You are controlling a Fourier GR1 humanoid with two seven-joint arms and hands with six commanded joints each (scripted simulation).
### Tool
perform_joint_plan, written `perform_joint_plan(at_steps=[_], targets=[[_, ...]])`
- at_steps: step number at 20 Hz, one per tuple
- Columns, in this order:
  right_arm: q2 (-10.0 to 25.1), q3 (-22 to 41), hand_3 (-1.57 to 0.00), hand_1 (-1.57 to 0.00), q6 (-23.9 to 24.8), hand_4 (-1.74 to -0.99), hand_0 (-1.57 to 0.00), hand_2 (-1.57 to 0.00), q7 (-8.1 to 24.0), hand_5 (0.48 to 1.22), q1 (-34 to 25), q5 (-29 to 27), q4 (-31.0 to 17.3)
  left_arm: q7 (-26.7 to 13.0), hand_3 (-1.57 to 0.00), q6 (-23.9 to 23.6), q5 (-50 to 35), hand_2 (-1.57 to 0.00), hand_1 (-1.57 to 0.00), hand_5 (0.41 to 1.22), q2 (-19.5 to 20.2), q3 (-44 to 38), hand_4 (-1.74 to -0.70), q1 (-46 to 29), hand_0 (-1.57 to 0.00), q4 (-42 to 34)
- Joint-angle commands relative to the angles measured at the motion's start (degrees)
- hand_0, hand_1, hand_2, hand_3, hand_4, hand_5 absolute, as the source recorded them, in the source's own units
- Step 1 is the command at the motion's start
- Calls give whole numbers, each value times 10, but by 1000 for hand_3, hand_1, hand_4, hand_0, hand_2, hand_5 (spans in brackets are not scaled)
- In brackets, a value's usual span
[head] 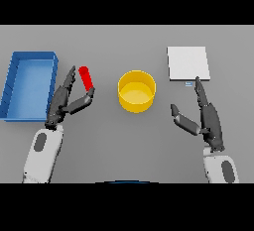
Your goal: Pick up the red beaker and tilt it to pour out 1 green nut into yellow bowl. Pick up the yellow bowl and place it on the metallic measuring scale.
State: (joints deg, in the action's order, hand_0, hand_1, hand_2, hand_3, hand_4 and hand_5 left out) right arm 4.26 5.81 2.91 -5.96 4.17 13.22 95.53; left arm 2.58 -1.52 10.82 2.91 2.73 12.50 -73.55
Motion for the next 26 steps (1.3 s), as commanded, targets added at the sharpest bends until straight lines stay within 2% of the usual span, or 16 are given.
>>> perform_joint_plan(at_steps=[1,4,11,12,14,18,20,21,22,23,24,26], targets=[[-2,0,1,1,1,-1274,1,1,2,635,-1,-1,-1,9,1,-2,0,1,1,673,1,-6,-1267,14,1,22],[-1,-5,1,1,3,-1266,1,1,11,635,-8,-2,-8,16,1,2,-8,1,1,682,3,-18,-1280,47,1,56],[-6,-1,1,1,2,-1269,1,1,-2,643,1,-1,-8,21,1,-7,1,1,1,684,-3,-28,-1290,115,1,137],[-4,-4,1,1,2,-1269,1,1,6,642,-8,-5,-7,18,1,-10,2,1,1,683,-3,-31,-1289,128,1,149],[-1,-8,1,1,0,-1265,1,1,3,638,-2,-10,0,21,1,-12,1,1,1,683,-4,-37,-1289,144,1,174],[-1,-7,1,1,3,-1264,1,1,16,640,-10,-4,-5,48,1,-8,-9,1,1,695,-13,-47,-1329,163,1,206],[-5,-3,1,1,5,-1261,1,1,12,641,-10,-1,-6,67,1,-10,-17,0,1,704,-16,-58,-1348,176,1,229],[-2,-2,1,1,4,-1259,1,1,8,642,-3,1,1,77,-31,-13,-22,-67,-26,724,-23,-63,-1378,176,1,232],[-2,-5,1,1,4,-1260,1,1,11,642,-2,-3,2,80,-124,-19,-26,-182,-146,750,-26,-69,-1410,180,-119,239],[-2,-3,1,1,7,-1258,1,1,12,644,-1,2,4,74,-292,-22,-32,-364,-328,783,-28,-77,-1449,191,-285,247],[0,-5,1,1,6,-1257,1,1,10,645,2,1,0,69,-547,-29,-31,-523,-481,871,-28,-81,-1448,195,-441,253],[-1,-7,1,1,7,-1256,1,1,12,646,-1,-1,-3,71,-838,-42,-19,-900,-874,997,-30,-76,-1541,200,-844,261]])
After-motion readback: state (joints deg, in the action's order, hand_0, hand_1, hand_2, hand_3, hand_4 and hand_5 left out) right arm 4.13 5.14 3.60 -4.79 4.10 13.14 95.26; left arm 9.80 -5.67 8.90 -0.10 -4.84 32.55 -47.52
